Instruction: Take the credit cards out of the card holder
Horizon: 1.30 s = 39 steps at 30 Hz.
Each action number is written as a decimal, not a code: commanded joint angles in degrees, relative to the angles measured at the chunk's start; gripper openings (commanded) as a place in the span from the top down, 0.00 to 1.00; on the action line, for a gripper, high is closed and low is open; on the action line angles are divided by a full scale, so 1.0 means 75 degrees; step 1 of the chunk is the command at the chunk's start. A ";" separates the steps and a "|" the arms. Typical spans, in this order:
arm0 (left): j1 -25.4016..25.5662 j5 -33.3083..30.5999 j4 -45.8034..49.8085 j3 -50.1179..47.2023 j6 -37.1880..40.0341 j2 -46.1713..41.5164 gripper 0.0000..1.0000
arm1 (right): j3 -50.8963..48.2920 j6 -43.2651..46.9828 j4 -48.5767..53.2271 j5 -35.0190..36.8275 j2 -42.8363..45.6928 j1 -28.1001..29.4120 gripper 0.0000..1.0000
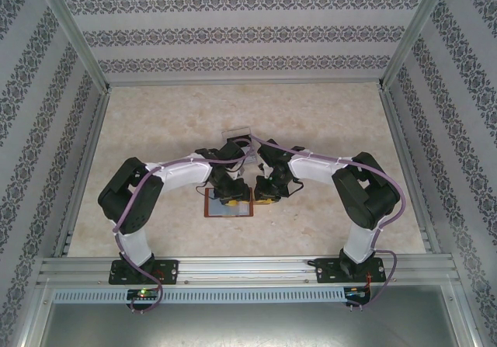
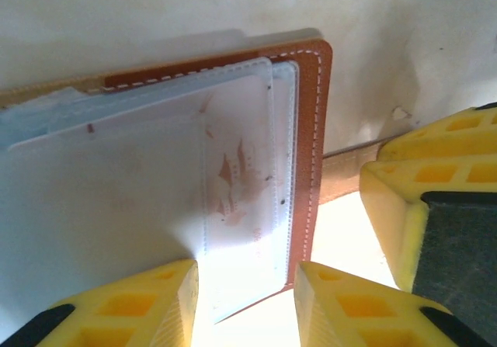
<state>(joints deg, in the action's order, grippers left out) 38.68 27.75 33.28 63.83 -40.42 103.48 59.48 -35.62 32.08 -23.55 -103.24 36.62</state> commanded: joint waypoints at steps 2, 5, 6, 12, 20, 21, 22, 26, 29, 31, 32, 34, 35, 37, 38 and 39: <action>0.0140 -0.0832 0.1076 0.0340 0.0436 0.0218 0.59 | -0.0221 0.0090 0.0071 0.0111 -0.0168 0.0049 0.77; 0.0186 -0.1020 0.1202 0.0436 0.0444 0.0200 0.58 | -0.0212 0.0084 0.0059 0.0105 -0.0188 0.0043 0.77; 0.0209 -0.1113 0.1283 0.0488 0.0471 0.0217 0.57 | -0.0219 0.0085 0.0064 0.0109 -0.0192 0.0048 0.77; 0.0269 -0.1549 0.1772 0.0799 0.0616 0.0286 0.54 | -0.0233 0.0058 0.0048 0.0095 -0.0172 0.0048 0.77; 0.0316 -0.1882 0.2073 0.0949 0.0676 0.0282 0.52 | -0.0262 0.0055 0.0036 0.0098 -0.0179 0.0050 0.77; 0.0316 -0.1907 0.2099 0.0947 0.0673 0.0282 0.52 | -0.0264 0.0057 0.0054 0.0082 -0.0177 0.0051 0.77; 0.0319 -0.1926 0.2129 0.0946 0.0668 0.0288 0.52 | -0.0266 0.0050 0.0048 0.0082 -0.0180 0.0050 0.77; 0.0319 -0.2089 0.2263 0.0948 0.0651 0.0230 0.51 | -0.0251 0.0084 0.0074 0.0087 -0.0178 0.0062 0.77; 0.0328 -0.2218 0.2344 0.0946 0.0610 0.0132 0.51 | -0.0246 0.0084 0.0075 0.0086 -0.0177 0.0056 0.77; 0.0328 -0.2304 0.2411 0.0945 0.0577 0.0038 0.51 | -0.0253 0.0058 0.0071 0.0084 -0.0168 0.0061 0.77; 0.0329 -0.2351 0.2441 0.0938 0.0584 -0.0001 0.51 | -0.0255 0.0054 0.0071 0.0092 -0.0167 0.0055 0.77; 0.0327 -0.2431 0.2526 0.0935 0.0579 -0.0048 0.51 | -0.0221 0.0059 0.0071 0.0081 -0.0180 0.0074 0.77; 0.0333 -0.2472 0.2570 0.0923 0.0595 -0.0052 0.51 | -0.0217 0.0060 0.0071 0.0091 -0.0180 0.0068 0.77; 0.0328 -0.2578 0.2683 0.0926 0.0608 -0.0090 0.51 | -0.0204 0.0059 0.0083 0.0082 -0.0181 0.0082 0.77; 0.0328 -0.2634 0.2711 0.0903 0.0594 -0.0130 0.51 | -0.0197 0.0049 0.0083 0.0083 -0.0179 0.0083 0.77; 0.0331 -0.2707 0.2753 0.0879 0.0596 -0.0196 0.51 | -0.0200 0.0039 0.0083 0.0087 -0.0180 0.0084 0.77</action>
<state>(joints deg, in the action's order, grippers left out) 40.51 10.50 49.58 69.78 -36.36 104.51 59.37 -35.62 31.92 -23.62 -103.24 36.62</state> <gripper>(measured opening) 0.494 0.233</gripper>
